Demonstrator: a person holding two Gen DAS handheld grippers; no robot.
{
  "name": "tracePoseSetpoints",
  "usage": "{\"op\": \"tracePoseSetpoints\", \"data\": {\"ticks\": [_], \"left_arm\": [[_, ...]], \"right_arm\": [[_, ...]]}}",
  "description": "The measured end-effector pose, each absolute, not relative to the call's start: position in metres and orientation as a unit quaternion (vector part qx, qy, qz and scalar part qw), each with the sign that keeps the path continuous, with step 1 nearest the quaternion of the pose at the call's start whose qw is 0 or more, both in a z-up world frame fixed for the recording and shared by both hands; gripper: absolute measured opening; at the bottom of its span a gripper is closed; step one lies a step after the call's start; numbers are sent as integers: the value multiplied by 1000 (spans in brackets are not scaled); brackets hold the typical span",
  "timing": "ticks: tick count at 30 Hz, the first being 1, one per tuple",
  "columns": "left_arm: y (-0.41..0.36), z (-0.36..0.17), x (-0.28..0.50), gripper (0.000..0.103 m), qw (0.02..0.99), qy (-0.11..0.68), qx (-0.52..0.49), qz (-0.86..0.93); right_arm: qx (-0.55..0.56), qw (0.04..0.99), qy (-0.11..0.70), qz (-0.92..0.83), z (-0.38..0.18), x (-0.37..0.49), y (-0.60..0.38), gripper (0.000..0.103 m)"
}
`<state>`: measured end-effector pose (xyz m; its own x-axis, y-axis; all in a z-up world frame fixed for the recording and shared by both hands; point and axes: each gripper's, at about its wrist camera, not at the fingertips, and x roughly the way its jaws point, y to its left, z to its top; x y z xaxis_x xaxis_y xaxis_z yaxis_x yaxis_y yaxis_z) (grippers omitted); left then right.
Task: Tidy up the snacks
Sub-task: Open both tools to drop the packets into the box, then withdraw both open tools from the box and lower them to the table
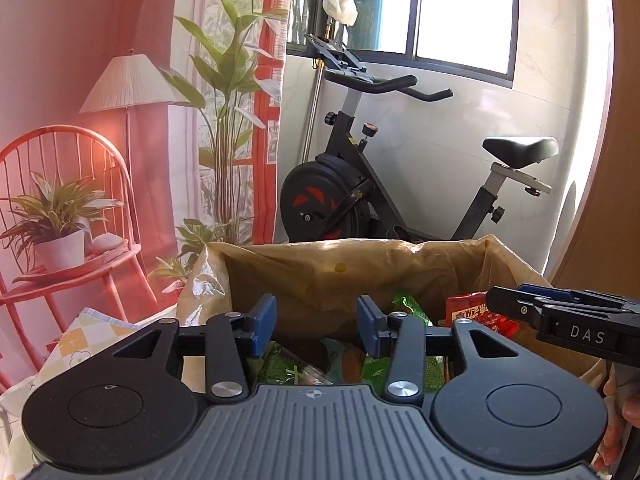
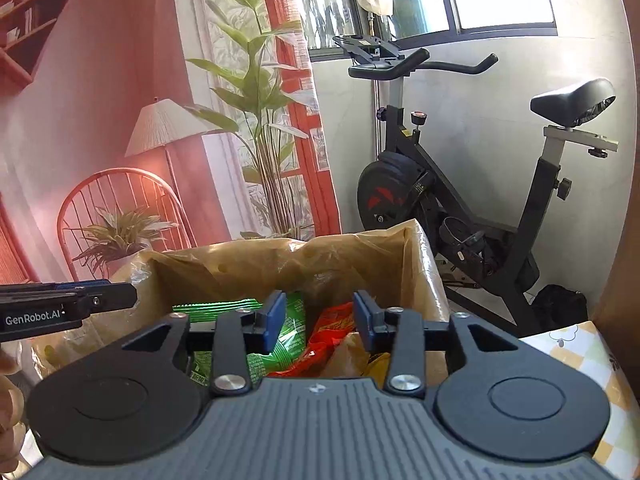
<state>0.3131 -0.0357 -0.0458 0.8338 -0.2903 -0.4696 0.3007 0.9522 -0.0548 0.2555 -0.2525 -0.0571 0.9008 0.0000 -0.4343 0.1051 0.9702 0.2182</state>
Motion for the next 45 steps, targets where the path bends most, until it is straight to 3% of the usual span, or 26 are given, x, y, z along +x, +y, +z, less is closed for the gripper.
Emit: {"op": "tracePoseSetpoints", "data": {"ticks": [3, 7, 11, 17, 32, 45], "left_arm": [[-34, -47, 309, 66, 959, 250, 18, -130], [-24, -41, 298, 67, 960, 247, 2, -130], [-19, -34, 279, 68, 964, 233, 13, -128], [-8, -28, 247, 74, 966, 223, 12, -130], [31, -44, 179, 74, 960, 254, 8, -116], [40, -104, 169, 72, 938, 316, 15, -143]], "right_arm": [[122, 966, 225, -20, -56, 245, -254, 50], [123, 967, 223, -13, -54, 231, -254, 56], [107, 969, 222, -1, -51, 216, -248, 70], [99, 971, 215, 10, -45, 195, -239, 79], [114, 973, 197, 47, -48, 133, -230, 79], [110, 967, 226, 39, -102, 106, -220, 79]]}}
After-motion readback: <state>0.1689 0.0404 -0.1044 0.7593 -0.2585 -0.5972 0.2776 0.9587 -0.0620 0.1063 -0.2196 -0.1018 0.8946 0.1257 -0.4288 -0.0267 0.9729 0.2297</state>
